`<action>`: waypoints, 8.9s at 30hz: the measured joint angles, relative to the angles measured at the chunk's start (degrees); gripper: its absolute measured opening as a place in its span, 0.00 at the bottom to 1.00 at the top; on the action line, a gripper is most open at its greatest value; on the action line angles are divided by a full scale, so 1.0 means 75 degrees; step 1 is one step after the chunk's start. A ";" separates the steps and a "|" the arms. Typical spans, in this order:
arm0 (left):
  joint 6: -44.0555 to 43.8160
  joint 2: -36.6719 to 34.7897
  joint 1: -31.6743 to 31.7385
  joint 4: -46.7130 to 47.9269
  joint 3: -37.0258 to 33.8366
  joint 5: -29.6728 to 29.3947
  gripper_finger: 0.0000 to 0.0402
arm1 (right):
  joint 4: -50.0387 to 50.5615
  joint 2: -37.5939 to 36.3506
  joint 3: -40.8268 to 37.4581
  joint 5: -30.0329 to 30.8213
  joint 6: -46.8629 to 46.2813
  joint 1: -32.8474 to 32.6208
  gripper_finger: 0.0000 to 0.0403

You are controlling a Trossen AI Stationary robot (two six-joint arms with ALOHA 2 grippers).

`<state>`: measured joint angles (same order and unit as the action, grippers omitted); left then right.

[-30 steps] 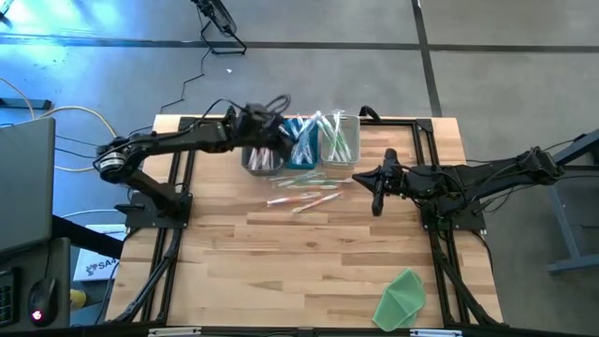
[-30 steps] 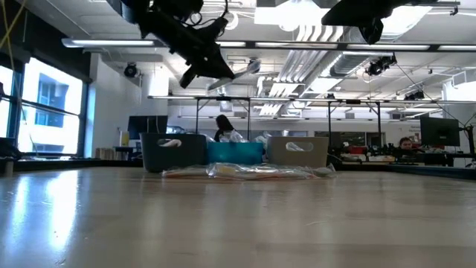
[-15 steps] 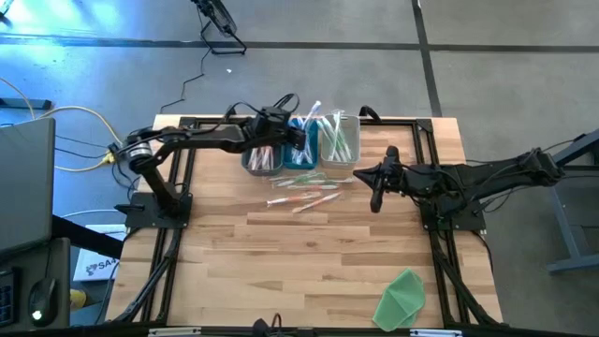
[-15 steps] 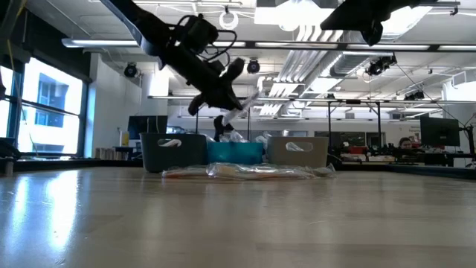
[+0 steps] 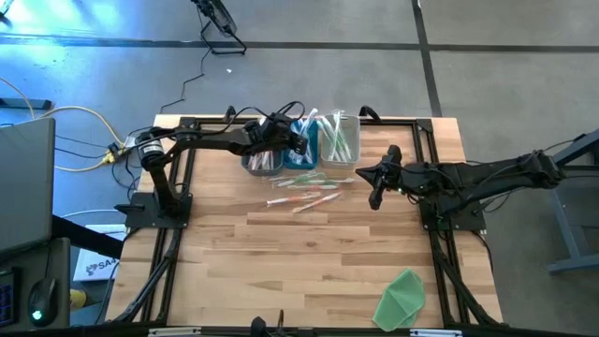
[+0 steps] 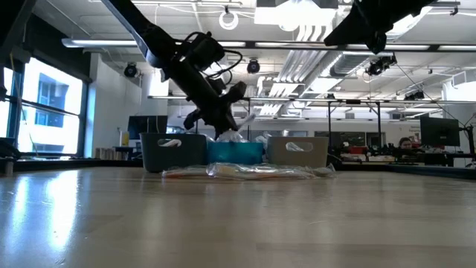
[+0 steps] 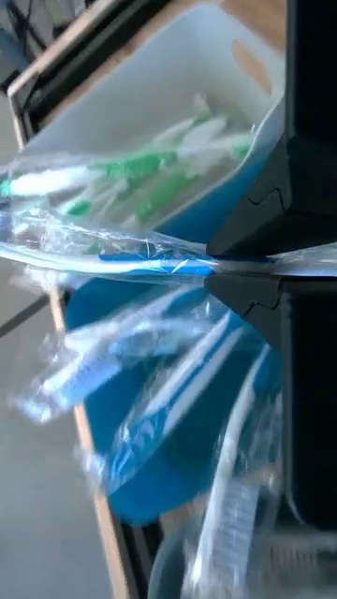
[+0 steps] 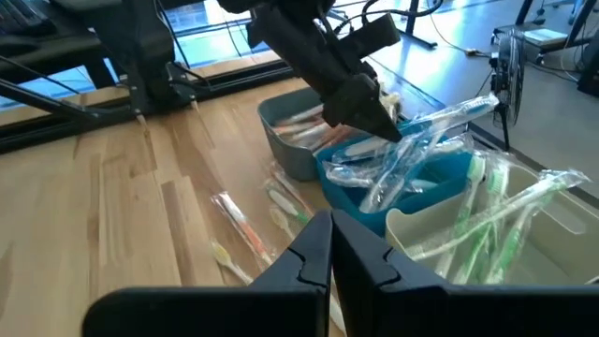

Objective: Pick & Place Toothbrushes
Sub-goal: Put the blue toothbrush into the blue bin, then put the orange toothbrush into the dark blue bin

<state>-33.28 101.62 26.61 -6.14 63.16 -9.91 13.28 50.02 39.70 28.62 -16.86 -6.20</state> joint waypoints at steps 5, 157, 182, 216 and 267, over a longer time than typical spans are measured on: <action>-0.0003 -0.0006 0.0003 0.0240 0.0000 -0.0383 0.04 | -0.0003 0.0000 0.0000 0.0000 0.0016 0.0000 0.00; 0.2034 -1.1103 -0.3252 0.3248 -0.3995 0.0116 0.39 | -0.0444 0.4526 0.2331 -0.1780 0.0885 0.0794 0.00; 0.1993 -1.1103 -0.3252 0.3239 -0.3992 0.0116 0.39 | 0.0965 0.6313 0.2328 -0.2857 0.1485 0.1029 0.23; 0.1993 -1.1103 -0.3250 0.3303 -0.3990 0.0114 0.39 | 0.0778 0.7373 0.2343 -0.3153 0.2676 0.1092 0.09; 0.2048 -1.0223 -0.3249 0.2211 -0.3990 -0.0338 0.39 | -0.4476 0.4758 0.2328 -0.2693 0.1617 0.1326 0.04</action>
<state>-17.92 24.95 2.24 10.45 33.23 -12.45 -20.29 85.70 57.17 8.43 -4.74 3.75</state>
